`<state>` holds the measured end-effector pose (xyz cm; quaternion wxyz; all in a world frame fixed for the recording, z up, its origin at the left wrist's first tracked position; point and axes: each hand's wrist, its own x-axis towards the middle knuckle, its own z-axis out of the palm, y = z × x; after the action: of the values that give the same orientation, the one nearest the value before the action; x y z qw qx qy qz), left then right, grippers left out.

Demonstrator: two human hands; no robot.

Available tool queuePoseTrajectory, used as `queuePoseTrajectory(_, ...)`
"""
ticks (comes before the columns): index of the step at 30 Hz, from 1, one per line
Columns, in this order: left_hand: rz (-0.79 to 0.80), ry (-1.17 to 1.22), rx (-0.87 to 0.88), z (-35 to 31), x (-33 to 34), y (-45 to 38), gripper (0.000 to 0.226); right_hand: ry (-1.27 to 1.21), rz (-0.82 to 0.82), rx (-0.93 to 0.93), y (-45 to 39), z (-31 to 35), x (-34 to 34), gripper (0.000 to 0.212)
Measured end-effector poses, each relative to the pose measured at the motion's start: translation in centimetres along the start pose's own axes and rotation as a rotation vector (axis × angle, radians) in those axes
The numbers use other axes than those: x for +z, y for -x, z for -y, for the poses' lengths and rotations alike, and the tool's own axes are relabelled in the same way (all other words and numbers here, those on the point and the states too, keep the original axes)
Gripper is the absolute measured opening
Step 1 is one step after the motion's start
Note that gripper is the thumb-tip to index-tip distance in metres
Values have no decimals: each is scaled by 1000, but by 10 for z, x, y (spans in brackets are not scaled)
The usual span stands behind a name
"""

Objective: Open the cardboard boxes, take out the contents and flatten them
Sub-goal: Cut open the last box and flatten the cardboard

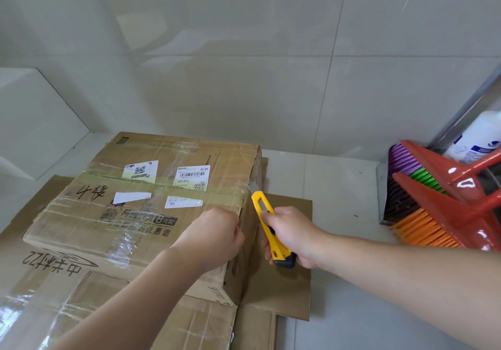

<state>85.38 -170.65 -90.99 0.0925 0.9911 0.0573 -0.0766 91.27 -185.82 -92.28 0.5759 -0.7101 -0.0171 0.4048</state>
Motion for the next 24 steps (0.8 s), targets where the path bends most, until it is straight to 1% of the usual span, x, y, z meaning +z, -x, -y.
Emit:
queuePoseTrajectory(10, -17, 1, 14, -1, 0, -6, 34, 27, -24, 13, -2, 7, 1, 21)
queuePoseTrajectory(18, 0, 12, 13, -3, 1, -12, 30, 47, -2, 34, 8, 5, -9, 22)
queuePoseTrajectory(24, 20, 41, 1, -7, -4, -17, 30, 23, -19, 26, 1, 11, -4, 20)
